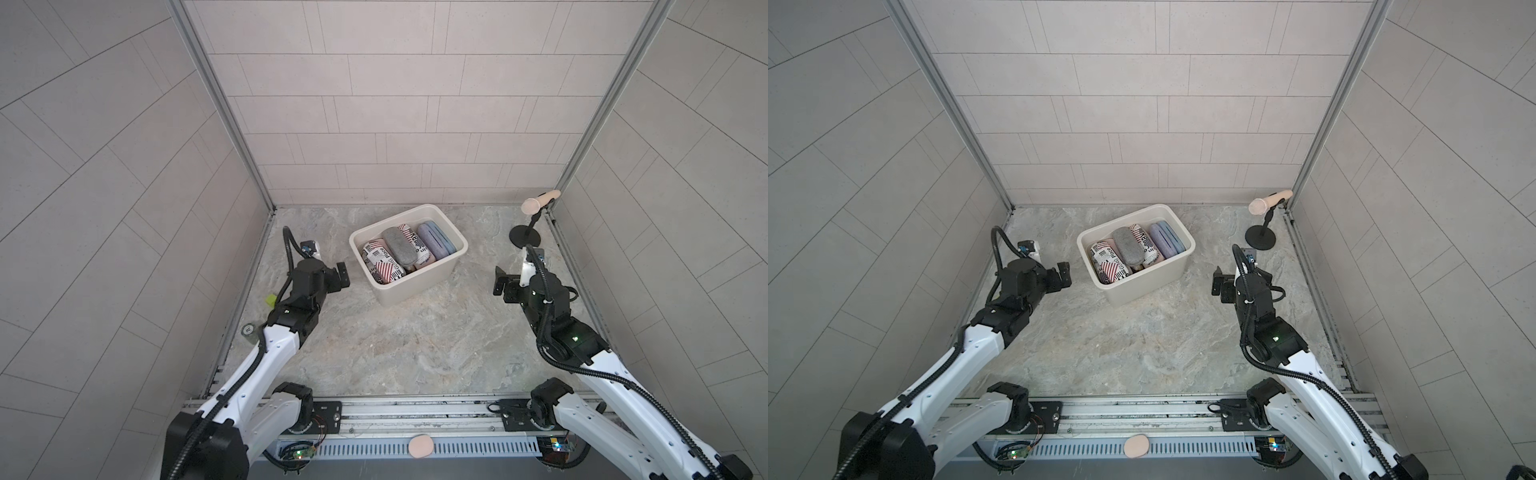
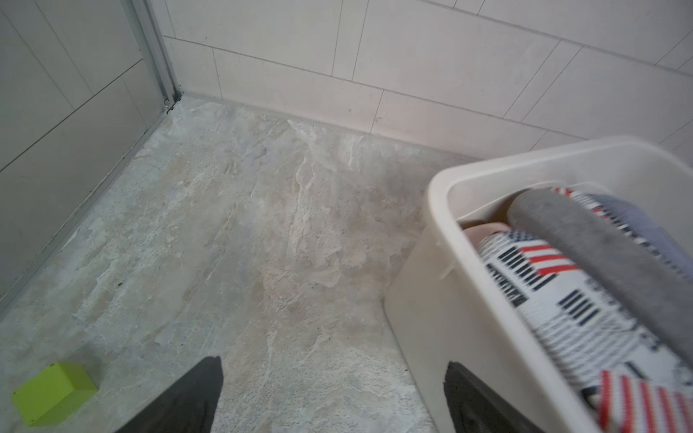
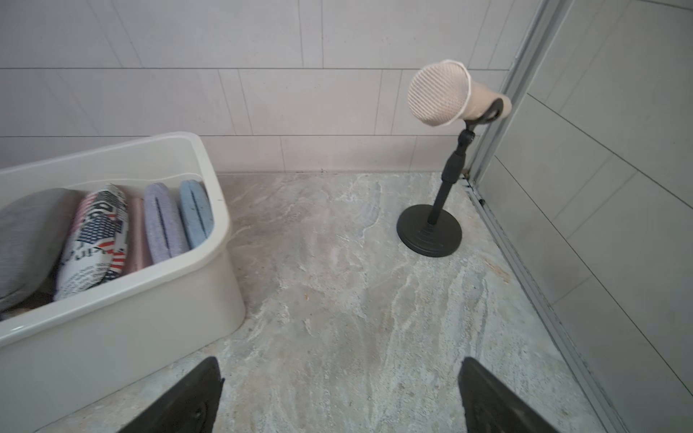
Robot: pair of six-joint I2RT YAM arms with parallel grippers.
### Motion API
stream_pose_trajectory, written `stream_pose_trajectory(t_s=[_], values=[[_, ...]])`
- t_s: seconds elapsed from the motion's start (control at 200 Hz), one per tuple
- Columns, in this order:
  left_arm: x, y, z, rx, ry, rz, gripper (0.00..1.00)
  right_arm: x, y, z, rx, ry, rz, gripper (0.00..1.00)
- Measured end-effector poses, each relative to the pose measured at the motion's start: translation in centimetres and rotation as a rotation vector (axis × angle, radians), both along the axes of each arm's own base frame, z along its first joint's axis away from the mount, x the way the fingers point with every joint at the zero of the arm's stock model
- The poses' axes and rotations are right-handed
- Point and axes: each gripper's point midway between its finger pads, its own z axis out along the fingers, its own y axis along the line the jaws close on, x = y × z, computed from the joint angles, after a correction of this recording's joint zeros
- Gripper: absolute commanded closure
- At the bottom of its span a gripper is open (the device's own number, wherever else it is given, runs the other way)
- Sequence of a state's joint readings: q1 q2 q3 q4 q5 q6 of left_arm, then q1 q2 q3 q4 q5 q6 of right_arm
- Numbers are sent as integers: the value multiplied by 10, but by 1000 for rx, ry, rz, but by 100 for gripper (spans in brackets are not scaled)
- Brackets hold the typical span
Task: Put the glasses cases into the storage boxes
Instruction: Reset both arms
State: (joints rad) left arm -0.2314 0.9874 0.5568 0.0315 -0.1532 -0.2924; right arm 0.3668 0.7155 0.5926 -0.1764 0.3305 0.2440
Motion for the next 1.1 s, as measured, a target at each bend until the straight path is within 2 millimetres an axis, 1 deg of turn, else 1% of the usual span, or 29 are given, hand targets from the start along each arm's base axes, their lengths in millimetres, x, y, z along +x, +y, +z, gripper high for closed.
stream_pose_trajectory(t_s=[0.065,0.11,0.28,0.495,0.685,0.75,0.826,0.971,1.031,1.101], values=[[-4,5,-19,48,8,5,0,0,-10,-14,-15,15,-30,0],[-4,9,-25,79,6,13,0,0,-16,-21,-21,19,-51,0],[5,16,-27,174,-64,23,0,3,-30,-37,-46,14,-91,0],[9,26,-51,267,-72,51,0,10,-27,-56,-118,68,-45,0],[19,24,-77,309,-47,33,0,17,-22,-68,-197,90,16,0],[23,23,-78,325,-44,21,0,18,-22,-73,-219,92,24,0],[30,20,-75,346,-59,7,0,19,-25,-80,-232,88,19,0],[38,19,-71,375,-96,-5,0,18,-39,-102,-242,120,-15,0],[42,20,-73,383,-113,-2,0,18,-44,-104,-236,116,-30,0],[41,24,-77,383,-118,5,0,18,-49,-103,-228,96,-47,0]])
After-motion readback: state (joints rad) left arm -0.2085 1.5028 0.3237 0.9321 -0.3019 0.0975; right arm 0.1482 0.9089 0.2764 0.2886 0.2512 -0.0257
